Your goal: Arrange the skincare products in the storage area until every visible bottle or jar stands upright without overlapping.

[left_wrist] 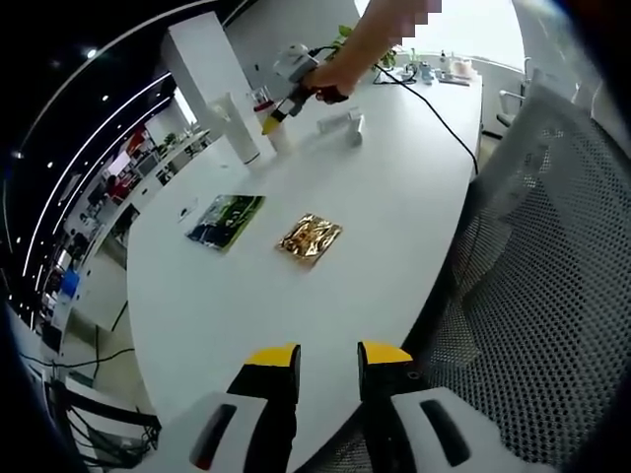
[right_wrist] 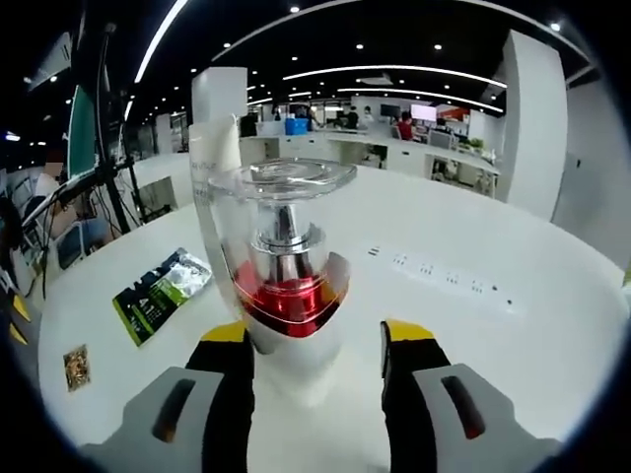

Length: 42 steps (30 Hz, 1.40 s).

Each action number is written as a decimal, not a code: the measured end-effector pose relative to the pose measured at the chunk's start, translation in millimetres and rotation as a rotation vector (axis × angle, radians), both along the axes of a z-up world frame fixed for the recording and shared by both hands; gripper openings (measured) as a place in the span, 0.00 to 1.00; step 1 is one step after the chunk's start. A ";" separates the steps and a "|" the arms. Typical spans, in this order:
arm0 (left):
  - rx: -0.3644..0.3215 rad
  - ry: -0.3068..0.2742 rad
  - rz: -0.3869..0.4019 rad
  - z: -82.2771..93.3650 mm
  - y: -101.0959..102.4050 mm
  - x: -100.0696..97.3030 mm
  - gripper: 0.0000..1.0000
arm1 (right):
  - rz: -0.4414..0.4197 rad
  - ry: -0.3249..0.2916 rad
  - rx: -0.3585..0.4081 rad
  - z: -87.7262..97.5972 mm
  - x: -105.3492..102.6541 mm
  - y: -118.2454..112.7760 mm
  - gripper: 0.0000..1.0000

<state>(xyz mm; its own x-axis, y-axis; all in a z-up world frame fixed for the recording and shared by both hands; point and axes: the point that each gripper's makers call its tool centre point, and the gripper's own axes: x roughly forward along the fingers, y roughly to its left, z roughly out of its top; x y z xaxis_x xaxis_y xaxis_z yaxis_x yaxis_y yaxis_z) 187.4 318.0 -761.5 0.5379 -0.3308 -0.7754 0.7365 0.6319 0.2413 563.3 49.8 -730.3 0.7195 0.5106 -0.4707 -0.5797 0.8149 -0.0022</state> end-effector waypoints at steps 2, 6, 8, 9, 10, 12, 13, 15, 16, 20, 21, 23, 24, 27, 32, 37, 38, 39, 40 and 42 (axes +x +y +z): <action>0.001 -0.004 0.002 0.2 0.7 0.7 0.24 | -0.002 0.002 -0.009 -0.9 -1.1 1.3 0.46; 0.009 0.008 0.002 -2.4 1.9 -0.6 0.24 | -0.022 0.021 0.009 -2.2 -4.2 1.5 0.45; 0.003 -0.002 0.005 -0.3 1.9 0.8 0.24 | -0.012 0.039 -0.011 -9.6 -4.5 -2.1 0.45; 0.002 -0.003 0.007 -0.1 2.0 1.1 0.24 | -0.009 0.042 -0.014 -10.7 -4.8 -2.5 0.45; 0.006 -0.001 0.008 -0.6 2.7 1.0 0.24 | -0.003 0.047 -0.014 -13.1 -4.5 -3.5 0.44; 0.006 -0.003 0.005 -0.5 2.5 1.1 0.24 | 0.003 0.067 0.002 -14.4 -6.5 -3.8 0.44; 0.004 -0.007 0.002 -0.4 2.0 1.4 0.24 | 0.004 0.070 0.011 -14.2 -6.4 -4.0 0.43; 0.011 0.002 -0.001 -2.0 2.7 0.3 0.23 | 0.029 0.077 0.025 -12.6 -10.6 0.5 0.39; 0.012 0.004 0.001 -2.3 3.0 0.2 0.23 | 0.044 0.081 0.032 -12.3 -12.4 2.9 0.36; 0.015 0.006 0.002 -2.7 3.9 0.6 0.23 | 0.084 0.092 0.030 -11.2 -16.2 7.7 0.31; 0.018 0.001 -0.007 -2.7 3.5 1.0 0.23 | 0.082 0.093 0.031 -10.6 -15.7 7.5 0.31; 0.019 0.003 -0.008 -2.8 3.5 0.7 0.22 | 0.079 0.081 0.012 -8.8 -17.0 9.4 0.30; 0.019 0.004 -0.007 -2.7 3.7 0.8 0.22 | 0.072 0.083 0.021 -7.7 -17.2 10.0 0.30; 0.021 0.005 -0.003 -1.9 4.5 1.2 0.22 | 0.069 0.078 0.012 -4.3 -19.5 14.9 0.30; 0.024 0.006 -0.004 -1.3 5.3 1.3 0.22 | 0.059 0.080 0.002 -1.6 -21.0 19.7 0.29; 0.024 0.004 0.000 0.0 5.8 1.9 0.22 | 0.042 0.080 0.022 -0.4 -21.0 24.6 0.29; 0.024 0.002 0.001 0.3 5.9 2.1 0.22 | 0.044 0.079 0.021 -0.6 -20.8 26.4 0.29; 0.023 0.002 0.001 0.9 5.7 2.1 0.22 | 0.050 0.079 0.021 -0.2 -21.4 29.7 0.29; 0.018 0.004 0.003 1.1 5.2 1.9 0.22 | 0.053 0.081 0.023 -0.2 -21.8 31.7 0.29; 0.013 -0.002 -0.002 2.4 3.9 2.1 0.22 | 0.058 0.083 0.030 -0.4 -21.4 35.5 0.30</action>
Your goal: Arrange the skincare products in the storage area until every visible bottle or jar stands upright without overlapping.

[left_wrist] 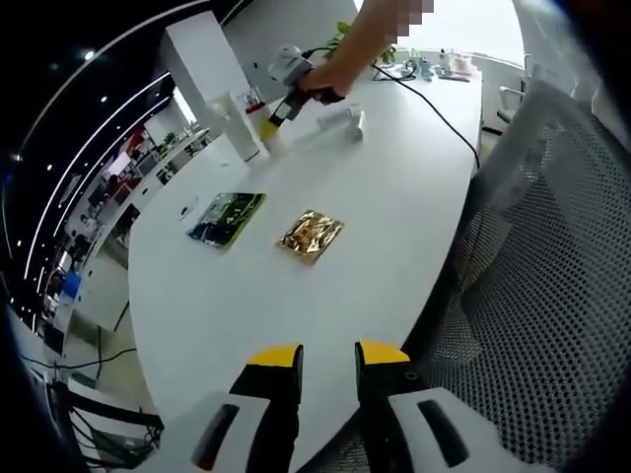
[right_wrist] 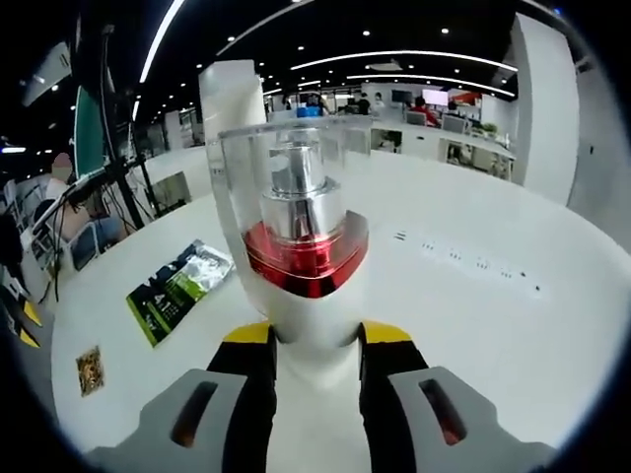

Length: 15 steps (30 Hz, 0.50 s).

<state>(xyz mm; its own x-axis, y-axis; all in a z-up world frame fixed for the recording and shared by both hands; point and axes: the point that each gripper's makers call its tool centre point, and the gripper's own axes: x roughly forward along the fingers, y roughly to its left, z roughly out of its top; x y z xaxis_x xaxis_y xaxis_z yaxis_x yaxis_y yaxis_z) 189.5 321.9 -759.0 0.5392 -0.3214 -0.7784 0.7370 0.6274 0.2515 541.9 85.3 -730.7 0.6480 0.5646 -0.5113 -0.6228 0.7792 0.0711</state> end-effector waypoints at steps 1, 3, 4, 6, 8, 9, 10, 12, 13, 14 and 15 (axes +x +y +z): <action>-0.001 0.001 0.001 -0.2 -0.1 0.0 0.22 | 0.001 0.000 0.000 -0.4 0.6 1.3 0.30; 0.001 0.002 0.003 -0.4 0.2 0.0 0.22 | 0.002 0.001 -0.001 -1.2 1.6 1.8 0.30; 0.001 0.001 0.003 -0.2 0.0 0.2 0.22 | 0.003 -0.001 -0.002 -1.3 1.9 1.8 0.30; 0.002 0.001 0.004 -0.2 0.1 0.3 0.22 | 0.000 0.000 -0.001 -1.2 1.9 2.1 0.30; -0.001 0.002 0.008 -0.4 -0.2 0.3 0.22 | -0.006 0.002 0.004 -1.6 2.7 1.8 0.30; -0.001 0.001 0.008 -0.2 -0.2 0.5 0.22 | -0.009 0.003 0.007 -1.6 2.7 1.7 0.30; -0.001 -0.002 0.007 0.2 -0.3 0.9 0.22 | -0.010 0.002 0.008 -1.9 3.6 1.8 0.30; 0.000 0.000 0.007 -0.6 -0.4 0.6 0.22 | -0.010 0.004 0.007 -2.2 4.1 1.9 0.31; 0.001 -0.001 0.007 -0.6 -0.4 0.7 0.22 | -0.009 0.004 0.003 -2.0 3.9 1.9 0.31; 0.001 -0.002 0.007 -0.4 -0.5 0.9 0.22 | -0.009 0.006 0.003 -1.9 3.5 1.8 0.31; 0.000 -0.003 0.008 -0.3 -0.4 1.0 0.22 | -0.008 0.008 0.006 -1.9 2.5 1.0 0.31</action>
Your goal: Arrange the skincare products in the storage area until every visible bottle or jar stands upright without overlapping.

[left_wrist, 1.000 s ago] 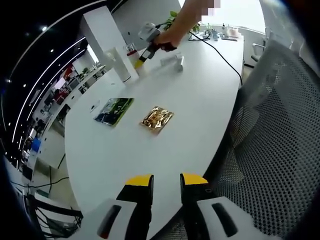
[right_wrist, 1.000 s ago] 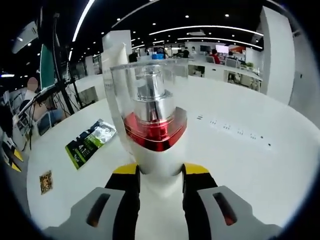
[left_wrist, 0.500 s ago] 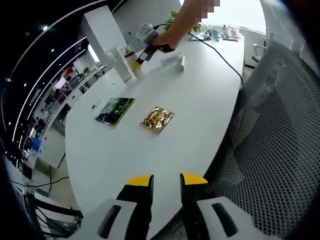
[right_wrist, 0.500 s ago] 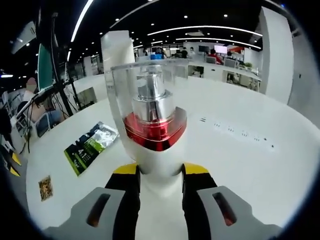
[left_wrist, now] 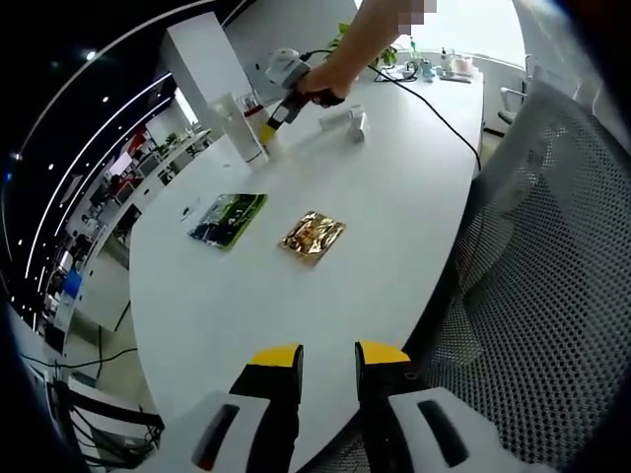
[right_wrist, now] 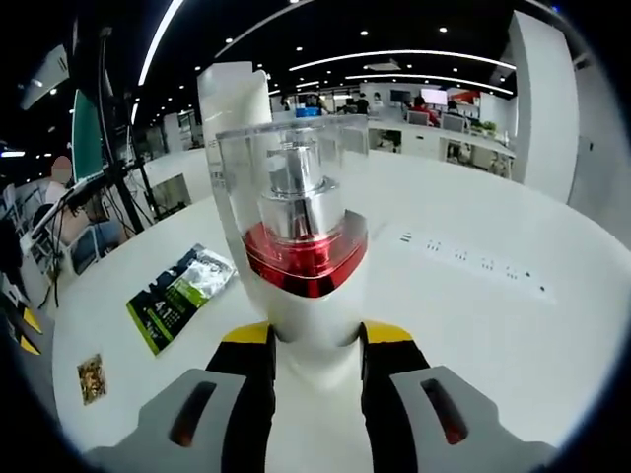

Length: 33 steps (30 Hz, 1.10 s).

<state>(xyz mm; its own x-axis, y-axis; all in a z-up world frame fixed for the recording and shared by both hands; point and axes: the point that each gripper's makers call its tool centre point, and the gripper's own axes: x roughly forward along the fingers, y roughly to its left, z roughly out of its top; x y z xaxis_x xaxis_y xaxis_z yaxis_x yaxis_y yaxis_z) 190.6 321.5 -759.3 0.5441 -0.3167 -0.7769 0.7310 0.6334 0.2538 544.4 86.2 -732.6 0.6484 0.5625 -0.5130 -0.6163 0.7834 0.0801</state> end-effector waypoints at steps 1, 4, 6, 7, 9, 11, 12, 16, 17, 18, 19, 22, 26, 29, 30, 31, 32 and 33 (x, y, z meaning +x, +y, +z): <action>0.001 0.000 0.001 0.0 0.2 0.0 0.22 | -0.003 0.006 0.007 -0.5 -1.1 -1.9 0.31; -0.012 -0.009 0.004 1.7 -1.3 0.8 0.22 | -0.003 0.033 0.014 -3.3 -6.2 -6.9 0.30; -0.012 -0.010 0.004 1.7 -1.3 0.9 0.22 | 0.005 0.035 -0.002 -3.8 -8.1 -11.4 0.29; -0.012 -0.009 0.004 1.7 -1.3 0.8 0.22 | 0.004 0.034 -0.002 -3.5 -7.9 -12.0 0.29; -0.012 -0.011 0.005 2.2 -1.1 1.1 0.22 | 0.022 0.030 -0.005 -1.9 -9.2 -12.1 0.28; -0.013 -0.016 0.008 3.3 -1.1 1.6 0.22 | 0.035 0.034 -0.008 -1.9 -10.4 -10.0 0.26; -0.013 -0.017 0.008 3.6 -1.2 1.8 0.22 | 0.045 0.034 -0.017 -1.6 -10.9 -8.4 0.26; -0.013 -0.017 0.005 3.7 -1.9 1.1 0.22 | 0.033 0.042 -0.011 -0.8 -10.6 -7.6 0.26; -0.014 -0.018 0.005 3.8 -2.0 1.3 0.22 | 0.033 0.043 -0.013 -0.7 -10.5 -7.5 0.26; -0.015 -0.018 0.006 3.8 -1.8 1.4 0.22 | 0.036 0.043 -0.021 -0.7 -10.8 -7.1 0.26; -0.016 -0.020 0.010 4.1 -1.5 1.5 0.22 | 0.038 0.043 -0.025 -0.5 -10.8 -6.8 0.26; -0.016 -0.024 0.014 4.7 -0.9 2.0 0.22 | 0.041 0.044 -0.038 -0.4 -10.4 -5.6 0.26; -0.015 -0.028 0.017 5.5 -0.9 2.3 0.22 | 0.029 0.050 -0.042 -1.3 -7.6 -5.0 0.26; -0.013 -0.027 0.016 5.2 -0.8 1.7 0.22 | 0.016 0.063 -0.047 -3.8 -4.0 -7.2 0.26; -0.012 -0.027 0.016 5.1 -0.7 1.6 0.22 | 0.016 0.064 -0.049 -4.1 -3.7 -7.2 0.26; -0.013 -0.028 0.016 5.2 -1.0 1.5 0.22 | 0.013 0.066 -0.050 -4.5 -3.5 -7.6 0.26; -0.013 -0.028 0.016 5.2 -0.9 1.5 0.22 | 0.004 0.075 -0.051 -6.1 -1.3 -9.8 0.27; -0.010 -0.028 0.017 5.0 -0.4 1.5 0.22 | -0.009 0.080 -0.050 -6.9 0.1 -12.7 0.28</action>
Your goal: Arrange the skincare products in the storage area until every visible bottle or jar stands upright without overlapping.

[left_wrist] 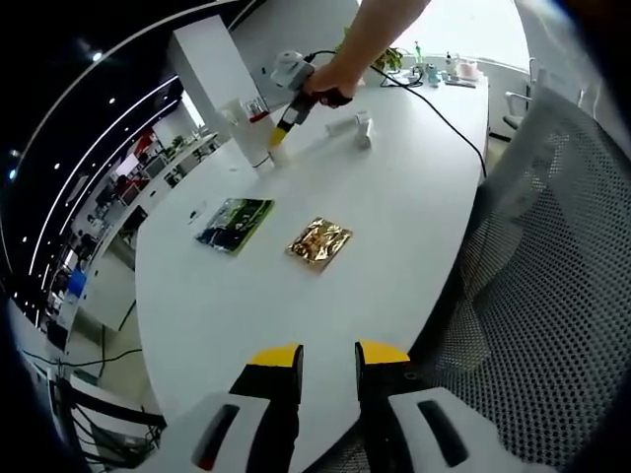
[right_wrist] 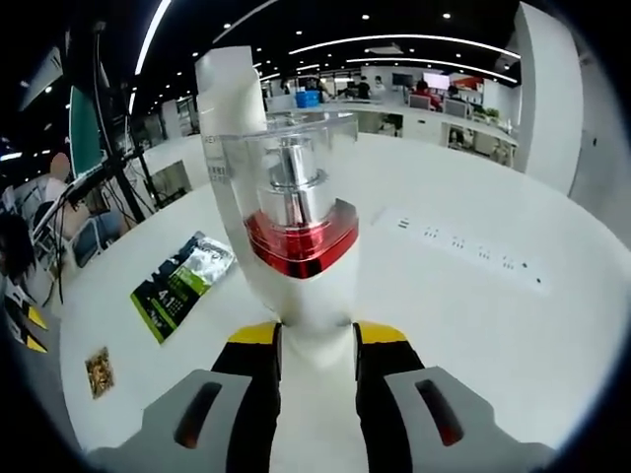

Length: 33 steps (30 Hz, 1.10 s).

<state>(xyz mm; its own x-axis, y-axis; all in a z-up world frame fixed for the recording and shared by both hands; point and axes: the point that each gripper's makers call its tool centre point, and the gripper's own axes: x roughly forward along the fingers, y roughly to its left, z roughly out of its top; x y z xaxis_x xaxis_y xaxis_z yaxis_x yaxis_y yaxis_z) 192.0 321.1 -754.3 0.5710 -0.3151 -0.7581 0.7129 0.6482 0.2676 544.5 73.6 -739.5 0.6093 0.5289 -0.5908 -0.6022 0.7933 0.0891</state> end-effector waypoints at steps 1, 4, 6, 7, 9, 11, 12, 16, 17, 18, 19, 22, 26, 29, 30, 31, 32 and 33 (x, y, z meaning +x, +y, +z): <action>0.000 0.000 0.002 0.0 0.3 0.1 0.22 | -0.012 0.003 -0.001 -0.1 -0.3 -2.8 0.30; -0.001 -0.002 0.007 0.1 1.0 0.5 0.22 | -0.052 0.008 0.019 1.4 -4.1 -8.5 0.37; 0.000 -0.009 0.002 1.1 0.5 0.8 0.22 | -0.073 0.001 0.046 6.9 -10.9 -12.9 0.37; -0.004 -0.012 0.002 2.3 -0.2 0.8 0.22 | -0.091 -0.005 0.072 11.3 -13.7 -13.7 0.37; -0.005 -0.020 -0.002 3.4 -0.6 1.5 0.22 | -0.141 -0.030 0.159 31.9 -29.3 -12.7 0.38; -0.005 -0.020 0.000 3.3 -0.4 1.6 0.22 | -0.178 -0.048 0.267 55.0 -47.4 -7.6 0.41; -0.006 -0.019 -0.002 3.3 -0.7 1.4 0.22 | -0.189 -0.054 0.316 61.5 -52.4 -7.0 0.42; -0.007 -0.018 -0.019 3.1 -3.5 0.4 0.22 | -0.238 -0.039 0.520 93.4 -92.1 -3.8 0.53; -0.007 -0.018 -0.023 3.2 -4.2 0.1 0.22 | -0.237 -0.046 0.532 97.8 -98.7 -5.1 0.54; -0.005 -0.017 -0.027 2.9 -4.6 -0.2 0.22 | -0.238 -0.055 0.524 101.1 -110.4 -10.2 0.54; -0.002 -0.017 -0.031 2.6 -4.8 -0.3 0.22 | -0.243 -0.058 0.526 101.9 -115.5 -13.5 0.54; 0.019 -0.005 -0.036 -1.7 -3.0 -1.1 0.22 | -0.271 -0.038 0.531 97.0 -137.9 -27.8 0.55; 0.020 -0.005 -0.038 -1.9 -3.7 -1.1 0.22 | -0.322 -0.018 0.521 83.8 -164.6 -47.2 0.54; 0.028 0.001 -0.054 -3.6 -6.3 -3.6 0.22 | -0.343 0.005 0.517 72.2 -178.9 -53.5 0.54; 0.030 0.001 -0.061 -3.9 -7.2 -4.3 0.22 | -0.348 0.012 0.515 68.4 -183.7 -54.6 0.54; 0.037 0.001 -0.070 -4.6 -8.2 -5.3 0.22 | -0.351 0.027 0.508 62.2 -190.1 -55.7 0.53; 0.044 0.000 -0.079 -5.2 -8.7 -5.5 0.22 | -0.346 0.037 0.495 57.9 -194.6 -56.0 0.53; 0.046 0.001 -0.080 -5.4 -8.7 -5.4 0.22 | -0.342 0.048 0.472 51.9 -199.4 -57.1 0.52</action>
<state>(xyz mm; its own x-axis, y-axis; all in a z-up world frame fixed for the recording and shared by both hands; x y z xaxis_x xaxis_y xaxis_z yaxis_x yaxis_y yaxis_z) 186.6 312.5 -759.7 0.5448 -0.3240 -0.7734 0.7619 0.5764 0.2953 345.1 16.4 -687.6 0.7702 0.5194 -0.3701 -0.3057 0.8100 0.5005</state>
